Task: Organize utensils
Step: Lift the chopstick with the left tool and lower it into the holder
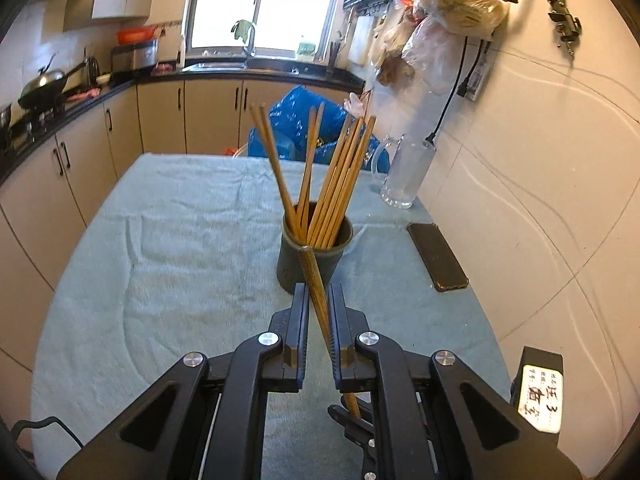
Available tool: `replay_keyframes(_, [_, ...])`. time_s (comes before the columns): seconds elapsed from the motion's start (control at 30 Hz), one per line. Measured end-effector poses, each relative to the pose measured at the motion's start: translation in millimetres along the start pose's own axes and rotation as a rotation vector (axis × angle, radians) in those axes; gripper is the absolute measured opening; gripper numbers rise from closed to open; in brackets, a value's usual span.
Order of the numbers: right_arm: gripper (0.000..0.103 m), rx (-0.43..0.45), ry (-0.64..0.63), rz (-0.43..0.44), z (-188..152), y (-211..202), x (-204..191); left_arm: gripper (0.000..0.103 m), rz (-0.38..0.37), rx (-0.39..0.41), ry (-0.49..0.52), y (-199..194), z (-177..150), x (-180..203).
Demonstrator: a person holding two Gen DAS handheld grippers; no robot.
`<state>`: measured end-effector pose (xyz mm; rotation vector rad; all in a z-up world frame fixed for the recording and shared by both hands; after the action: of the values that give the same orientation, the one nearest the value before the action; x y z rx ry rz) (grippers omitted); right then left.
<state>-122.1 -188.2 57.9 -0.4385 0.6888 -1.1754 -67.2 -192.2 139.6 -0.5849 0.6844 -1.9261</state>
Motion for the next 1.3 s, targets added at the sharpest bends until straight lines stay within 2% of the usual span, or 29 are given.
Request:
replay_keyframes(0.37, [0.008, 0.068, -0.022, -0.011, 42.3, -9.3, 6.1, 0.008, 0.002, 0.083, 0.065, -24.4, 40.9, 10.8])
replay_keyframes(0.67, [0.009, 0.2, -0.079, -0.05, 129.1, -36.3, 14.9, 0.008, 0.038, 0.236, 0.142, -61.2, 126.7, 27.9])
replay_keyframes(0.8, [0.01, 0.264, -0.092, -0.062, 169.1, -44.5, 22.6, 0.008, 0.056, 0.278, 0.123, -65.7, 161.0, 28.8])
replay_keyframes(1.0, [0.01, 0.326, -0.056, -0.042, 202.4, -32.8, 41.2, 0.008, 0.086, 0.28, 0.117, -44.8, 195.4, 27.3])
replay_keyframes(1.13, [0.01, 0.307, -0.023, -0.042, 209.7, -6.0, 57.3, 0.008, 0.123, 0.254, 0.123, -10.8, 203.6, 25.7])
replay_keyframes(1.3, [0.011, 0.269, 0.024, -0.037, 204.2, 23.2, 78.2, 0.007, 0.116, 0.204, 0.119, 23.7, 198.6, 26.7])
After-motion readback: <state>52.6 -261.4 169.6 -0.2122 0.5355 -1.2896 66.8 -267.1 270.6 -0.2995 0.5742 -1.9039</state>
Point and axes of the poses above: each gripper's, at about its wrist camera, not at the fingertips, and y roughly the way its jaws point, x to its right, z to its top, the point moved 6 cm from there along y, roughly the way its jaws point, and after that the axes turned 7 degrees about z, right-handed, at the moved point
